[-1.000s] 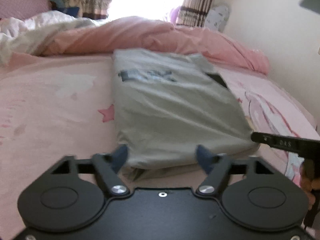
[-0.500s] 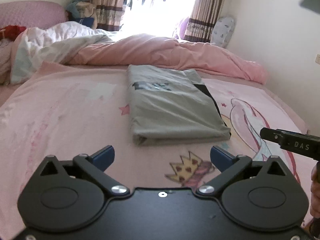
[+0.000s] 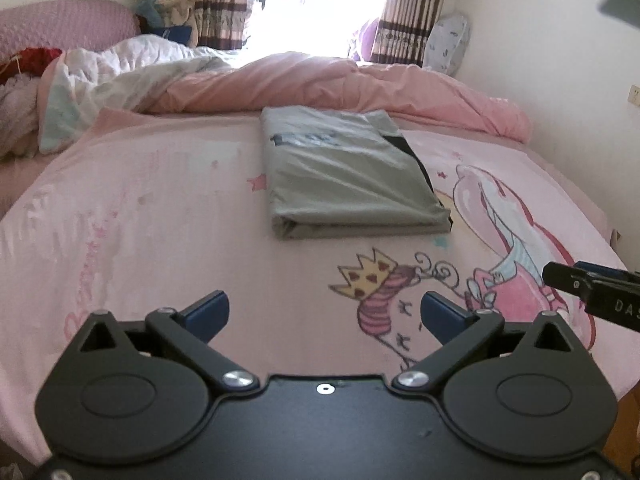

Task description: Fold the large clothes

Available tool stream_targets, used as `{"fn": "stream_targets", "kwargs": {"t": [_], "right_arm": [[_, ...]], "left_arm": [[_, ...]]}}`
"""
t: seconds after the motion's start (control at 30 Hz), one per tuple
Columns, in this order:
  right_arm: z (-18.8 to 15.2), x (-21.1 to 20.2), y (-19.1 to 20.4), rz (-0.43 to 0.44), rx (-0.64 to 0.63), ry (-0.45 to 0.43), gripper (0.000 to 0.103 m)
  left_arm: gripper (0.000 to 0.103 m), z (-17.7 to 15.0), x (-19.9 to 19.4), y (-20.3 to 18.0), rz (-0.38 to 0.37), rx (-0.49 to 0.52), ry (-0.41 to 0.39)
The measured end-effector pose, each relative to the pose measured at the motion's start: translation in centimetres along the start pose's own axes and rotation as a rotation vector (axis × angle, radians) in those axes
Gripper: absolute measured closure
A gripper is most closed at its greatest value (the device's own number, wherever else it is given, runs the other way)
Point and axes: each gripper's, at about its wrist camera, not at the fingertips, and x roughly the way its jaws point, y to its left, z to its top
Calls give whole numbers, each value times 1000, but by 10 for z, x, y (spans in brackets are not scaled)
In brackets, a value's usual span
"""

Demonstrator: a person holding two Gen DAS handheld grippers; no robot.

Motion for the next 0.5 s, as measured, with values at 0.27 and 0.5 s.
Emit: {"fn": "stream_targets", "kwargs": {"t": [0.27, 0.5], "right_arm": [[-23, 4, -2, 0, 26, 67, 44], [-31, 6, -2, 2, 37, 94, 43]], "left_arm": [[0, -15, 4, 5, 13, -32, 58], [0, -17, 11, 4, 18, -27, 82]]}}
